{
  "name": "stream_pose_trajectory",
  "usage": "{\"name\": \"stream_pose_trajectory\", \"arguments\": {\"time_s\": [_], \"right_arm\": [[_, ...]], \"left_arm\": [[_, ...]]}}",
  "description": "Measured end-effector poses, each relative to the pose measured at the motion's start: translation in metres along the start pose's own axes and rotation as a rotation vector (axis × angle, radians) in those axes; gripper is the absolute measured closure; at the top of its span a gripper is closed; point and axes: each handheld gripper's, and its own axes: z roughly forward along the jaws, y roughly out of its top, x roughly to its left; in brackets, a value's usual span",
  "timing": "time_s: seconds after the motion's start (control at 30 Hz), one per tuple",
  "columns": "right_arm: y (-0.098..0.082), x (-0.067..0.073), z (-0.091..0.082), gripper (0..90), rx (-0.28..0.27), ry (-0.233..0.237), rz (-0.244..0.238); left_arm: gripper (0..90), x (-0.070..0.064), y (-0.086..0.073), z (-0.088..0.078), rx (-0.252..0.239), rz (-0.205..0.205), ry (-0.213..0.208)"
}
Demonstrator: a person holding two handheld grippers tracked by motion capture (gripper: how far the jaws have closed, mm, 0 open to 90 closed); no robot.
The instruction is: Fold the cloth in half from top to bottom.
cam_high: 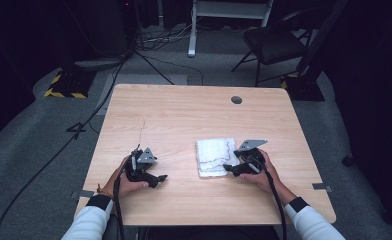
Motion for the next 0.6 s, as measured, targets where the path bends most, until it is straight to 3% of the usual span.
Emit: {"name": "stream_pose_trajectory", "arguments": {"time_s": [0.13,0.27,0.6], "right_arm": [[0.002,0.002,-0.001,23.0,0.011,-0.011,-0.022],[0.006,0.008,-0.006,26.2,0.027,-0.031,-0.090],[0.007,0.016,-0.023,26.2,0.051,-0.031,-0.179]], "left_arm": [[16.6,0.000,-0.001,0.001,-0.010,0.002,-0.003],[16.1,-0.001,-0.001,0.001,-0.009,-0.003,-0.001],[16.0,-0.003,-0.001,0.001,-0.010,-0.012,0.011]]}}
